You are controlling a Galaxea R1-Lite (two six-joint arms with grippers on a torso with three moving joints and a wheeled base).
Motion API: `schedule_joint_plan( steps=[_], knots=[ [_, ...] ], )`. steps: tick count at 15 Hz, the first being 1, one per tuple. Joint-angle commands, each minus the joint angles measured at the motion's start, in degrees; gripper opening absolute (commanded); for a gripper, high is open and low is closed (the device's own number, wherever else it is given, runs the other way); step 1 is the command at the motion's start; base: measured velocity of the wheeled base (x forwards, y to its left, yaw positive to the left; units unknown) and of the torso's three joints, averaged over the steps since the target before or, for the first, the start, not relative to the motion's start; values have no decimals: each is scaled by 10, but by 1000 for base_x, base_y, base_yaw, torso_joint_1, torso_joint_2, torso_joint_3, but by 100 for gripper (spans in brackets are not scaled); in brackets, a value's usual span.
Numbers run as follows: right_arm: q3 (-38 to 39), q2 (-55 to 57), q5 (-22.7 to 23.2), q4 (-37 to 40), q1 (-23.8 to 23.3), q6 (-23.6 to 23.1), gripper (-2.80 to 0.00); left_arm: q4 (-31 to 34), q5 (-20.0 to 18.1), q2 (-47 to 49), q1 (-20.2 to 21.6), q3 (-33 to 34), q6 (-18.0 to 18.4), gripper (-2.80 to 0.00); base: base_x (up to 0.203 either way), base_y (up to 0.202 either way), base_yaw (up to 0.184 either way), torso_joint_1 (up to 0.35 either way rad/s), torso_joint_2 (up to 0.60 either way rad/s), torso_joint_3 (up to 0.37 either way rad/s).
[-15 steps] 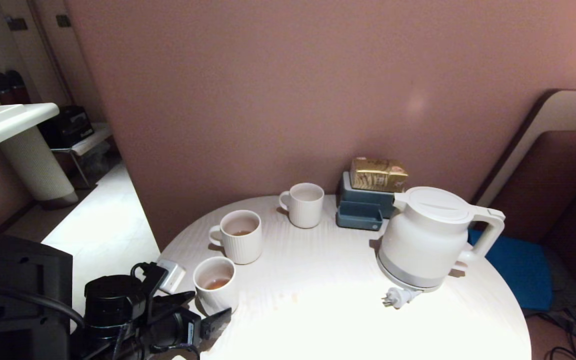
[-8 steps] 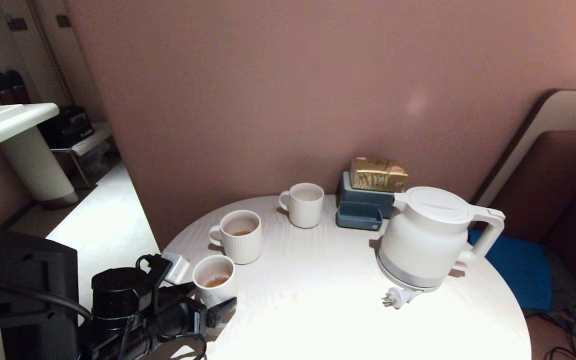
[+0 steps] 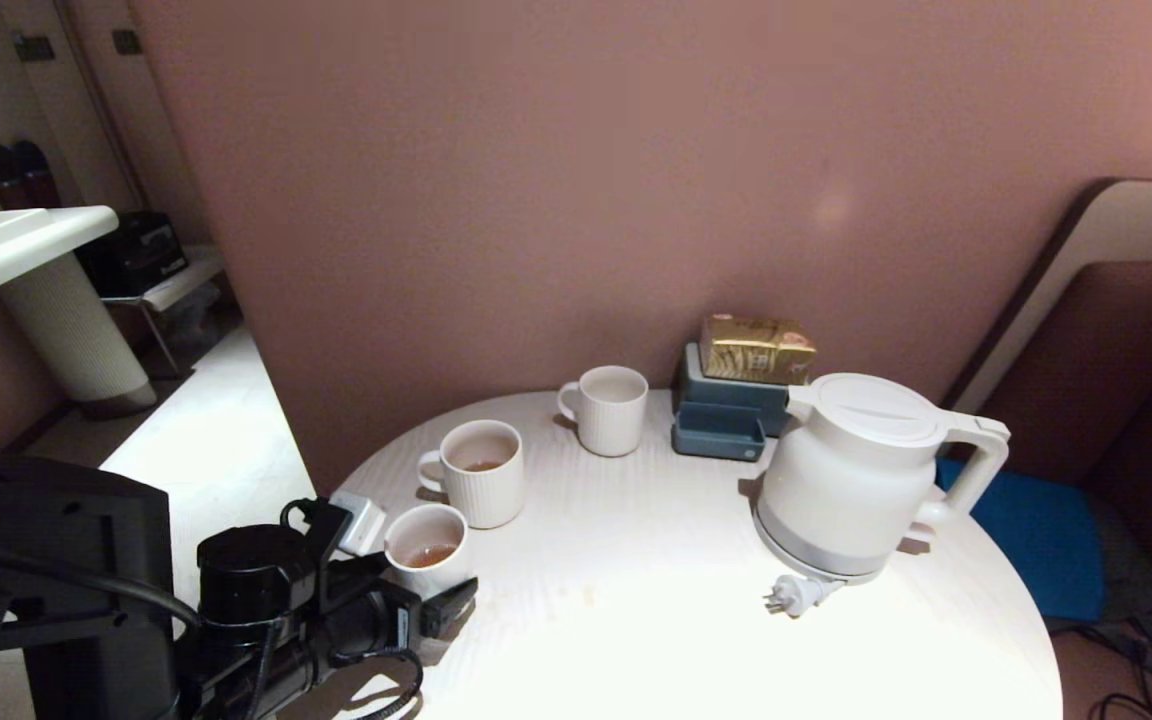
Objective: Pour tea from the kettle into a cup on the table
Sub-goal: Pick up the cup
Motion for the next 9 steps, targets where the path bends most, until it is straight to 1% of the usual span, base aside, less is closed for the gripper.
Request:
schedule_joint_plan(
  steps=[1, 3, 6, 9],
  knots=[
    [0, 1, 0, 0, 0, 0, -280, -27, 1, 5, 0, -4, 0, 0, 0, 0, 0, 0, 0, 0],
    [0, 1, 0, 0, 0, 0, -280, -27, 12, 7, 0, -16, 0, 0, 0, 0, 0, 0, 0, 0],
    [0, 1, 0, 0, 0, 0, -280, -27, 19, 9, 0, -28, 0, 0, 0, 0, 0, 0, 0, 0],
    [0, 1, 0, 0, 0, 0, -280, -27, 19, 10, 0, -27, 0, 0, 0, 0, 0, 0, 0, 0]
  ],
)
